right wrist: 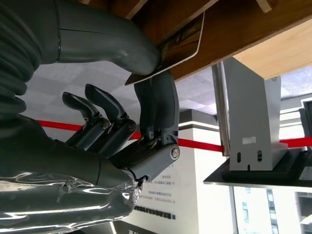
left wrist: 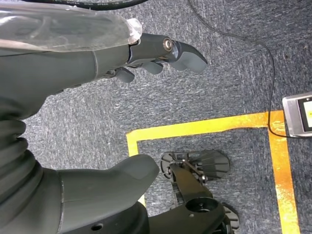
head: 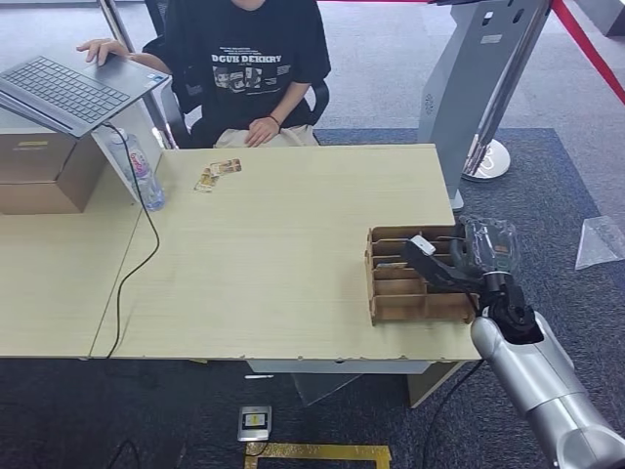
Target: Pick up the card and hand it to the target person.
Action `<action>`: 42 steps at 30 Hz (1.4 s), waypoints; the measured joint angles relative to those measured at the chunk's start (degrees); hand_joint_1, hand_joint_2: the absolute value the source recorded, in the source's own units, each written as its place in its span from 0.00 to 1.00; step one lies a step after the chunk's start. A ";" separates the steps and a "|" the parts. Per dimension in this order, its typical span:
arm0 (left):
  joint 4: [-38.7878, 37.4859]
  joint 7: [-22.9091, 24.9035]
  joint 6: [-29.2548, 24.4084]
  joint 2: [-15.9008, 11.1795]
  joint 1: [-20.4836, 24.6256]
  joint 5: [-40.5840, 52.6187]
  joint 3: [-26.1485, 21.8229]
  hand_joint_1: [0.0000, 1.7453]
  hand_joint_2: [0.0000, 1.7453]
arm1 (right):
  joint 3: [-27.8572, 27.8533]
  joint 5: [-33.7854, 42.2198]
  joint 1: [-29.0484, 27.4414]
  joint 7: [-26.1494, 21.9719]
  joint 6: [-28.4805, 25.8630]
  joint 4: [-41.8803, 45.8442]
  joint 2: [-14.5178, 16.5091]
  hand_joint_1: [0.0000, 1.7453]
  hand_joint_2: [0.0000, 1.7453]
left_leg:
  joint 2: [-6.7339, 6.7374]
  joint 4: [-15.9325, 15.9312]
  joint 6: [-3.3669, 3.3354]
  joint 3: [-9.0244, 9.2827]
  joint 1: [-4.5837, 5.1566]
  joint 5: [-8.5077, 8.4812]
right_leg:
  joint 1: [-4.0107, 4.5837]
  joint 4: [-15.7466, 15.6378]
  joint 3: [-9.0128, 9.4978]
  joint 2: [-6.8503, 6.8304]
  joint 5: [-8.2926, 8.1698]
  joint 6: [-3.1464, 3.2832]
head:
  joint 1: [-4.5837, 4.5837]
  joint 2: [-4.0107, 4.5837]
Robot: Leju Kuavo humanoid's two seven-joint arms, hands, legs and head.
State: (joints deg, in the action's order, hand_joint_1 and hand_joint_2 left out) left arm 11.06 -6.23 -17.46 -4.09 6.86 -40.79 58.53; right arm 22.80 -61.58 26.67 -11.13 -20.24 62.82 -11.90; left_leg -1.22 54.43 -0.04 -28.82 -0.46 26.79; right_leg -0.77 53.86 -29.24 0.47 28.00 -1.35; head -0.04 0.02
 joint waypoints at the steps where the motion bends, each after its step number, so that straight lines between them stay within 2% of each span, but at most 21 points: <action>1: 0.00 0.00 0.00 -0.01 0.00 0.00 0.00 0.00 1.00 | 0.00 0.01 0.01 0.01 -0.01 0.00 -0.01 0.99 1.00 | 0.00 0.00 0.00 0.00 0.00 0.00 | 0.00 0.00 0.00 0.00 0.00 0.00 | 0.00 0.00; 9: 0.00 0.02 -0.04 -0.12 -0.04 -0.26 0.00 0.00 1.00 | -0.52 0.73 -0.28 0.79 1.06 1.97 -0.16 1.00 1.00 | 0.00 0.01 0.00 0.03 0.00 0.00 | 0.00 0.00 -0.01 0.01 0.00 0.00 | 0.00 0.00; 18: 0.00 0.29 -0.54 -0.24 -0.18 -0.86 0.00 0.00 1.00 | -3.38 0.95 -2.66 2.68 3.96 9.64 -2.00 1.00 1.00 | 0.01 0.03 0.00 0.03 0.01 0.00 | -0.01 -0.01 -0.01 0.01 0.00 0.00 | 0.01 0.00; 23: 0.00 1.75 -2.40 0.12 -0.19 -1.03 0.00 0.00 1.00 | -5.69 2.29 -3.88 3.03 6.30 14.87 -3.54 1.00 1.00 | 0.01 0.04 0.00 0.05 0.01 0.00 | -0.01 -0.01 -0.01 0.01 0.00 0.00 | 0.02 0.00; 31: 0.00 1.56 -2.08 0.22 -0.41 -1.38 0.00 0.00 1.00 | -11.04 8.61 -7.06 2.50 11.07 26.52 -7.23 1.00 1.00 | 0.02 0.05 0.00 0.04 0.02 0.01 | -0.02 -0.02 -0.02 0.01 0.00 0.00 | 0.02 0.00; 37: 0.00 1.75 -2.40 0.39 -0.37 -1.08 0.00 0.00 1.00 | -15.07 11.57 -8.28 0.83 10.63 33.02 -8.86 1.00 1.00 | 0.02 0.01 0.00 0.04 0.01 0.01 | -0.01 -0.01 0.00 0.01 0.00 0.00 | 0.01 0.00; 42: 0.00 1.75 -2.30 0.65 0.00 -0.81 0.00 0.00 1.00 | -14.85 7.25 -7.78 0.32 7.23 33.39 -8.55 1.00 1.00 | 0.00 -0.01 0.00 -0.01 0.00 -0.01 | -0.01 0.00 0.03 -0.01 0.00 0.00 | 0.02 0.00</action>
State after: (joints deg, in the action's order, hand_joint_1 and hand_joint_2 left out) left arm 11.06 -4.48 -19.76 -3.44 6.86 -41.60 58.53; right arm 7.95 -54.33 18.89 -10.80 -13.01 96.20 -20.45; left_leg -1.22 54.42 -0.04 -28.83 -0.46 26.78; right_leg -0.77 53.86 -29.21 0.45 27.99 -1.35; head -0.03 0.02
